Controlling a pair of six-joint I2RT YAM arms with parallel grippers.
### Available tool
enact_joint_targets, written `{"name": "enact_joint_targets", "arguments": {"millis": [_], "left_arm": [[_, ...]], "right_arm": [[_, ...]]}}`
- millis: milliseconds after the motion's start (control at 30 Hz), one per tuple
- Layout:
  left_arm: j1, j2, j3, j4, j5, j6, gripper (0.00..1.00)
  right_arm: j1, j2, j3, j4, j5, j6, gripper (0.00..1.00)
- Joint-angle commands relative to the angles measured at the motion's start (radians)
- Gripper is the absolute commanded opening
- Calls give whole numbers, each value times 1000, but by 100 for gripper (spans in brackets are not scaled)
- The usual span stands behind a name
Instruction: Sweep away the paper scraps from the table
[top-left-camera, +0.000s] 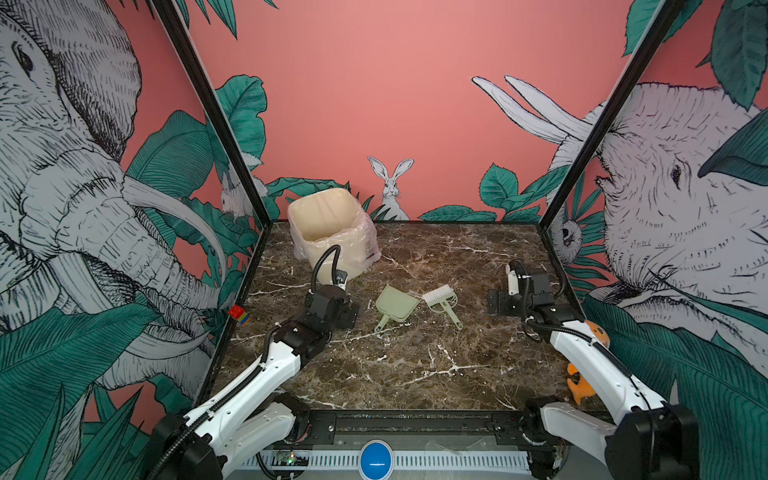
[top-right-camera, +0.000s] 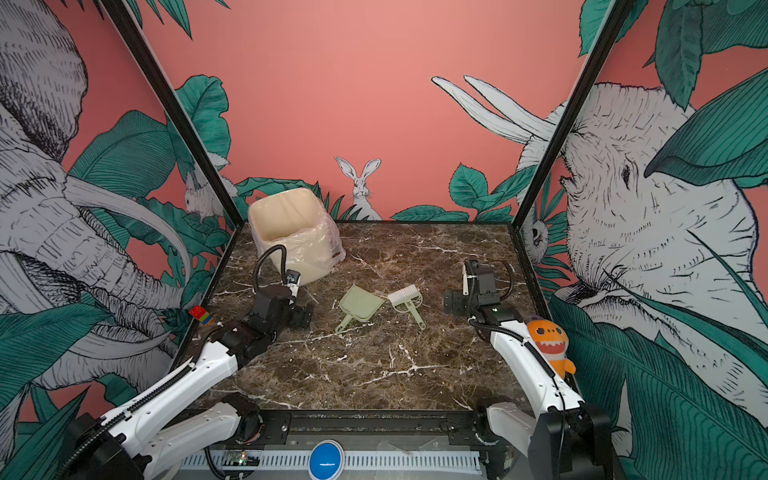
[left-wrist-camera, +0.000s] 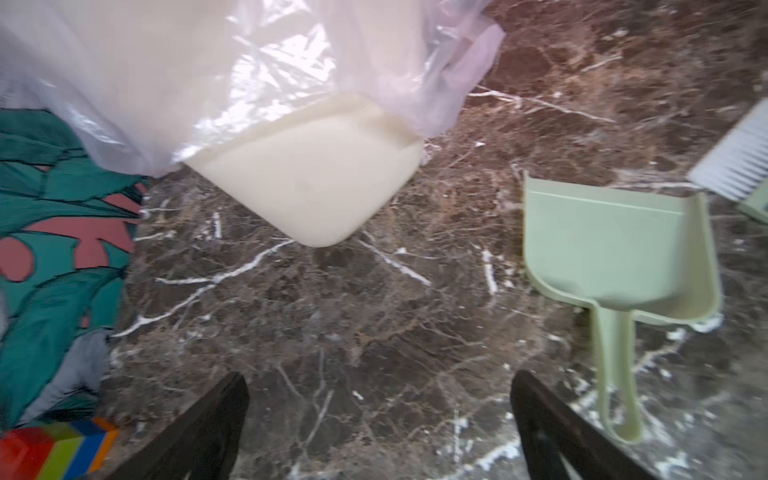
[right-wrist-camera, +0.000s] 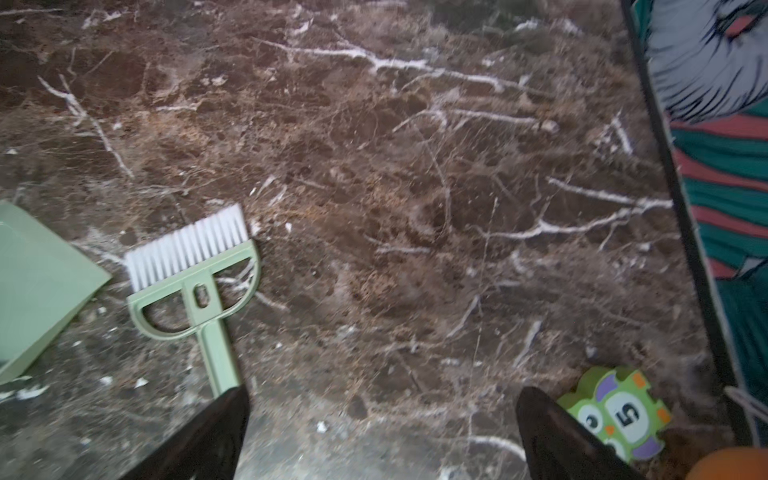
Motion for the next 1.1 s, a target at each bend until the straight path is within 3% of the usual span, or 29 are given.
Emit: {"name": "enact_joint_targets", "arguments": {"millis": [0, 233, 467, 633, 700, 833, 1067], "left_arm": [[71, 1, 8, 104, -84, 119, 99], [218, 46, -128, 485, -8, 297, 100], [362, 200, -270, 852, 124, 240, 98], [366, 339, -315, 1053, 149, 240, 98], [366, 392, -328, 1135, 168, 227, 98], [366, 512, -338, 1289, 117, 199, 98], [374, 619, -350, 1428, 81, 186, 99]], "right_arm": [[2, 31, -60, 256, 97, -131, 99], [-1, 162, -169, 585, 93, -179, 99], [-5, 284, -212, 820, 71, -193, 99], [-5, 299, -247, 883, 54, -226, 100], [-6, 296, -289, 988, 50, -255, 99], [-12, 344, -359, 1181, 42, -280, 100], [-33, 351, -404, 1265, 47, -250, 99]]}}
